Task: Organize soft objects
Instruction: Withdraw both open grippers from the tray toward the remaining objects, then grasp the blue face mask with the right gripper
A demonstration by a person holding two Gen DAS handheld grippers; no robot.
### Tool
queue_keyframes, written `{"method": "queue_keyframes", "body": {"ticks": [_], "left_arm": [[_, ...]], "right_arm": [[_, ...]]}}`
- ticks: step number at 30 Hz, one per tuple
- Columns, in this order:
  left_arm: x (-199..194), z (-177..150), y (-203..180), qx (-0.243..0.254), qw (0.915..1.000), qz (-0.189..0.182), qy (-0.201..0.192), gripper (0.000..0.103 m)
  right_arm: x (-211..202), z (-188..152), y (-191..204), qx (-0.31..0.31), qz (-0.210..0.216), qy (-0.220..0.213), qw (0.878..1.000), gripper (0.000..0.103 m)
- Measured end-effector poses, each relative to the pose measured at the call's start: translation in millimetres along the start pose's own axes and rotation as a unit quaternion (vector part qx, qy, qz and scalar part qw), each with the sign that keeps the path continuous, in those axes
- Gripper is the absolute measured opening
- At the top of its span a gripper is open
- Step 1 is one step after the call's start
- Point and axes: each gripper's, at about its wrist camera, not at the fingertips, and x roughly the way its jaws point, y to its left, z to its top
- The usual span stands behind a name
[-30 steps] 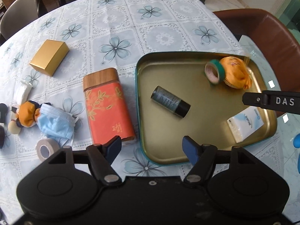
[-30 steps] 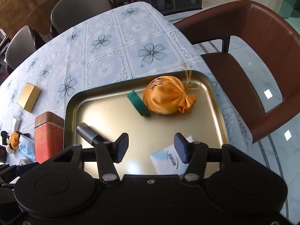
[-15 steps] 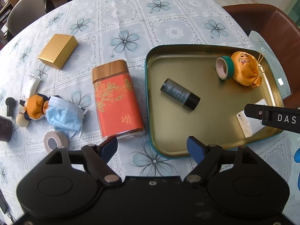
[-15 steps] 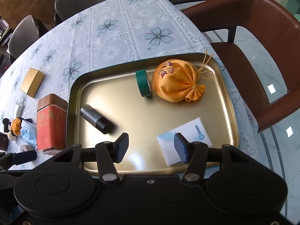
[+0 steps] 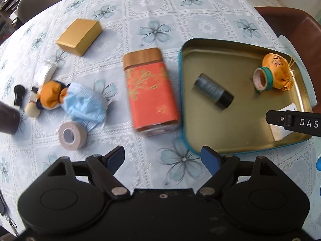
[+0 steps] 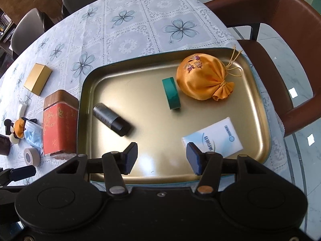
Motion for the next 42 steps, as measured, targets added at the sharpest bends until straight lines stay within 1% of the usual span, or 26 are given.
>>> {"method": "queue_keyframes", "body": {"ticks": [4, 10, 12, 18, 23, 26, 29, 34, 38, 42], "left_arm": [[-1.7, -8.3, 25.2, -0.013, 0.9999, -0.001, 0.000, 0.083], [1.4, -25.4, 81.0, -0.031, 0.9995, -0.003, 0.005, 0.084], [4.4, -31.4, 104.9, -0.040, 0.9992, 0.001, 0.009, 0.084], [16.8, -50.9, 182.0, -0.079, 0.9962, 0.029, 0.020, 0.084], [29.9, -64.0, 244.8, -0.119, 0.9913, 0.044, 0.035, 0.084], [36.6, -67.5, 273.0, -0.139, 0.9883, 0.049, 0.041, 0.084], [43.2, -67.1, 292.6, -0.150, 0.9865, 0.050, 0.043, 0.084], [48.7, -68.6, 307.6, -0.151, 0.9862, 0.049, 0.046, 0.084], [54.5, -66.8, 312.6, -0.150, 0.9867, 0.039, 0.050, 0.084], [57.9, -61.6, 317.2, -0.143, 0.9879, 0.037, 0.048, 0.084]], "right_arm": [[-2.5, -4.6, 18.3, -0.007, -0.003, 0.001, 1.000, 0.054], [-15.0, -14.9, 64.6, -0.023, -0.004, -0.011, 1.000, 0.054], [-18.3, -18.2, 85.4, -0.029, -0.002, -0.012, 1.000, 0.054], [-17.4, -28.2, 158.7, -0.069, 0.027, -0.004, 0.997, 0.054], [-9.5, -34.7, 221.3, -0.109, 0.056, 0.006, 0.992, 0.054], [0.7, -35.6, 254.5, -0.139, 0.065, 0.005, 0.988, 0.054], [19.3, -31.5, 276.5, -0.162, 0.060, 0.011, 0.985, 0.054], [51.5, -26.1, 298.0, -0.179, 0.047, 0.027, 0.982, 0.054], [72.7, -22.9, 303.8, -0.171, 0.038, 0.033, 0.984, 0.054], [89.0, -20.9, 305.6, -0.154, 0.024, 0.040, 0.987, 0.054]]}}
